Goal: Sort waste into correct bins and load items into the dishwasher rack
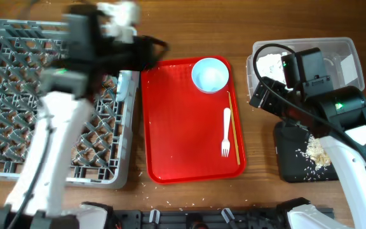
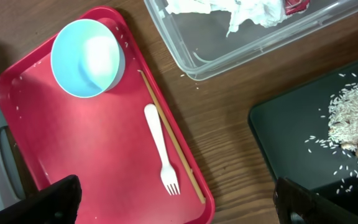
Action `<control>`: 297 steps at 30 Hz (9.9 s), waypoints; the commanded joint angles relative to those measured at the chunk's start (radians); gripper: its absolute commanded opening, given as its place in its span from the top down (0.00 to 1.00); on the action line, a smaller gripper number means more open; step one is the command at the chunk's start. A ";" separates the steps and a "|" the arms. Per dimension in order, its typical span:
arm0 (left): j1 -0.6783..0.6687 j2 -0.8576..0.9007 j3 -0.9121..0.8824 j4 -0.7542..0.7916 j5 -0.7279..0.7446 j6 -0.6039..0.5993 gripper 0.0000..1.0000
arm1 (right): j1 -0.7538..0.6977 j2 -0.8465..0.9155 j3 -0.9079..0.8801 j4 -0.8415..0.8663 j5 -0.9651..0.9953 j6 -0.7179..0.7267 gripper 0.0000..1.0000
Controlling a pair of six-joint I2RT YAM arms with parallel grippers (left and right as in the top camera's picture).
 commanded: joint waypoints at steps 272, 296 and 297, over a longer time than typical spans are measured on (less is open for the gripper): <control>0.645 -0.454 0.084 -0.926 -0.587 -0.407 0.00 | 0.232 0.289 -0.193 0.138 -0.003 -0.101 0.41; 0.645 -0.454 0.084 -0.926 -0.587 -0.407 0.00 | 0.232 0.430 -0.486 0.516 -0.037 -0.197 0.63; 0.645 -0.454 0.084 -0.926 -0.587 -0.407 0.00 | 0.232 0.430 -0.505 0.533 -0.045 -0.196 0.63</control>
